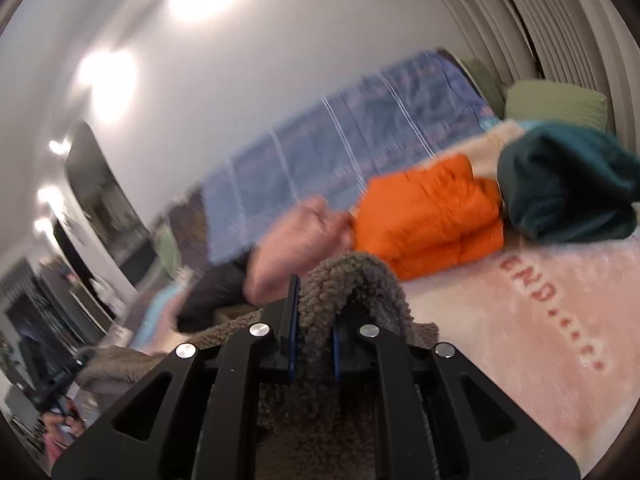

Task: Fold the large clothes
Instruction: 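Fold the hem toward the collar with both grippers and lower it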

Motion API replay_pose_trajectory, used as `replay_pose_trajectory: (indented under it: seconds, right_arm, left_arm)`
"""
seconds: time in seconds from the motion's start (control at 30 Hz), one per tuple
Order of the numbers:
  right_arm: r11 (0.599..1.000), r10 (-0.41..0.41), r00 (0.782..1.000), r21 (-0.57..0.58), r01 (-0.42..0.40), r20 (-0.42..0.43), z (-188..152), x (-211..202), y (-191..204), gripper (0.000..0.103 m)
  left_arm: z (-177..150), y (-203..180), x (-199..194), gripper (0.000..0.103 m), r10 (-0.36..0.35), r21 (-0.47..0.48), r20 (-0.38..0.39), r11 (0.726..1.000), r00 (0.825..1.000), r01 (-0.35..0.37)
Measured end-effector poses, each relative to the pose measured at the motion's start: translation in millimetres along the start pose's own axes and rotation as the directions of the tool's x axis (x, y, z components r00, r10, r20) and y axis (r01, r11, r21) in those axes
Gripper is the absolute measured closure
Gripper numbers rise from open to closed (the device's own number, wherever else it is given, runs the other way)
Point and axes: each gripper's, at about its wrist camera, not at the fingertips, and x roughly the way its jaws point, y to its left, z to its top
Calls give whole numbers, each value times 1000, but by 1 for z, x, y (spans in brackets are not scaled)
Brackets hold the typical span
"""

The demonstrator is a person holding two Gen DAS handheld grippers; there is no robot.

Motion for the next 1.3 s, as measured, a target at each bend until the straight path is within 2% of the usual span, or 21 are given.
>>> replay_pose_trajectory:
  seconds: [0.07, 0.1, 0.17, 0.27, 0.43, 0.5, 0.53, 0.57, 0.6, 0.63, 0.67, 0.73, 0.83, 0.87, 0.97, 1.0, 1.2, 1.3]
  right_arm:
    - [996, -85, 993, -10, 85, -76, -16, 41, -12, 91]
    - [994, -105, 989, -4, 105, -104, -23, 54, -18, 90]
    - [993, -79, 985, 71, 91, -152, -32, 69, -33, 89]
    - [992, -39, 987, 117, 57, -154, -33, 68, -42, 88]
    - [994, -65, 987, 75, 77, -146, -32, 59, -31, 84]
    - [996, -71, 989, 48, 78, -133, -29, 46, -26, 80]
    - [996, -74, 989, 32, 78, -125, -28, 39, -22, 74]
    - [996, -83, 990, 9, 84, -116, -28, 30, -18, 53]
    - [995, -103, 990, -12, 102, -100, -29, 21, -15, 37]
    - [993, -120, 990, -33, 118, -73, -30, 11, -12, 21]
    - [987, -147, 988, -70, 144, -39, -31, 0, -7, 21]
    - [973, -182, 983, -150, 175, -30, -33, -12, 2, 21]
    - [945, -209, 977, -265, 194, -30, -40, -19, 15, 21]
    - [926, -224, 974, -320, 202, -32, -44, -18, 22, 21]
    - [880, -260, 965, -422, 220, -37, -52, -7, 37, 21]
    - [876, -261, 964, -431, 218, -43, -53, -4, 39, 21]
    - [883, -263, 962, -419, 211, -71, -43, 15, 36, 20]
    - [890, -258, 963, -408, 205, -81, -27, 29, 32, 20]
  left_arm:
    - [-14, 11, 37, 86, 61, 2, -66, 998, 996, -61]
    - [-27, 19, 63, 86, 83, -6, -123, 996, 989, -84]
    - [-37, 33, 80, 85, 54, -64, -165, 996, 985, -65]
    - [-34, 47, 75, 85, -29, -142, -147, 990, 989, 7]
    - [-34, 41, 69, 84, -37, -132, -136, 991, 990, 19]
    - [-29, 36, 55, 75, -55, -133, -102, 990, 993, 41]
    - [-26, 34, 45, 68, -78, -134, -75, 989, 994, 68]
    - [-24, 31, 36, 47, -91, -127, -57, 988, 994, 84]
    - [-22, 26, 22, 28, -82, -108, -32, 991, 996, 78]
    - [-21, 21, 10, 23, -33, -80, 4, 996, 999, 34]
    - [-20, 16, 3, 21, 1, -50, 30, 999, 1000, 0]
    - [-18, 6, -13, 19, 51, 16, 50, 999, 997, -52]
    - [-21, -6, -23, 19, 56, 75, 49, 995, 997, -60]
    - [-23, -11, -22, 19, 57, 111, 41, 992, 998, -62]
    - [-29, -32, -6, 19, 142, 239, 1, 961, 990, -138]
    - [-30, -36, 2, 19, 172, 269, -15, 950, 985, -161]
    - [-18, -41, 36, 19, 249, 344, -48, 913, 967, -218]
    - [-4, -35, 56, 19, 269, 358, -67, 905, 961, -228]
